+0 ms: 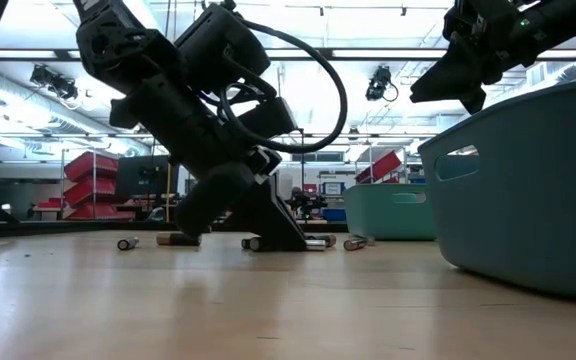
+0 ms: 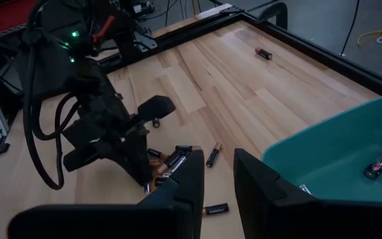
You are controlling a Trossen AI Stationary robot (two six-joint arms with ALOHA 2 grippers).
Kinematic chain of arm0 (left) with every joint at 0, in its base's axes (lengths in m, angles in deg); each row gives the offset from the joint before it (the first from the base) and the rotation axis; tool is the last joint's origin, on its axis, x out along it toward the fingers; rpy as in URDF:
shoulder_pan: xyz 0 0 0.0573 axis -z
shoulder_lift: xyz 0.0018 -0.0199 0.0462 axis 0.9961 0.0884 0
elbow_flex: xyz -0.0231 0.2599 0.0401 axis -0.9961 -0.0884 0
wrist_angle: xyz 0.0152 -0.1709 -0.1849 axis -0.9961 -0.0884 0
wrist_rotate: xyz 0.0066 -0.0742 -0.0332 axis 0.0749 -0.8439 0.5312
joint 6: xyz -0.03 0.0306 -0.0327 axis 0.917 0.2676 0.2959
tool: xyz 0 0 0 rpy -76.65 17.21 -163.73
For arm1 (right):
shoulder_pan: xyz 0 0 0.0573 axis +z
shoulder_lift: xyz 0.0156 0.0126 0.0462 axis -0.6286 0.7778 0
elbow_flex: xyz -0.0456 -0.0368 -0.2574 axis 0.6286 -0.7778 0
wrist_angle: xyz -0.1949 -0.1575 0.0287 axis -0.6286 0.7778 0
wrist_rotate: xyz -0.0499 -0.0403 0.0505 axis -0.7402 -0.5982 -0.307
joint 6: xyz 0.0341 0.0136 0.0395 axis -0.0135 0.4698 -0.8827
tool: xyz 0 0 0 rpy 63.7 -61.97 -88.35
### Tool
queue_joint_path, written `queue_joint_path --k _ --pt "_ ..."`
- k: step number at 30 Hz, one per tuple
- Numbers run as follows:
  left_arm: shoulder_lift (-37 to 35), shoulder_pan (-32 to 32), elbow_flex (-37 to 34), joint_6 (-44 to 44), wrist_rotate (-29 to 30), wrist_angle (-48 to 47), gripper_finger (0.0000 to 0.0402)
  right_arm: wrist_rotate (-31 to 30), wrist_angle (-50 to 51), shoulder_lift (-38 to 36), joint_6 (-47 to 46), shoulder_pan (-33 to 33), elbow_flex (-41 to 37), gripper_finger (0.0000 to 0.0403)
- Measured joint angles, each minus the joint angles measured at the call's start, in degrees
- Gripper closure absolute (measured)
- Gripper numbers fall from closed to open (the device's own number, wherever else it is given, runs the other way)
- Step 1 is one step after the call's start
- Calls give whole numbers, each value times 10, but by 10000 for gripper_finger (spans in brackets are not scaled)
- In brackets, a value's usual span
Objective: Sort batteries
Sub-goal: Put the silver battery into the green bin
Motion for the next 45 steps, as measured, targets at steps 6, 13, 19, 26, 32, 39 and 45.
queue_joint_path --k 6,13,19,26,32,39,45 --pt "0 1 0 -2 -1 7 391 -1 0 0 0 0 0 334" --pt "1 4 0 -4 -8 34 395 -1 0 0 0 0 0 334" --pt "-7 7 -3 -5 -15 21 401 -1 0 0 0 0 0 334" --pt "-15 8 -1 -14 -14 23 399 -1 0 0 0 0 0 334" --pt "-18 8 -1 -45 -7 51 378 -1 0 0 0 0 0 334" --pt "-17 -12 -1 -47 -28 43 335 -1 0 0 0 0 0 334" --pt "-17 -18 0 -49 -69 8 299 -1 0 0 0 0 0 334"
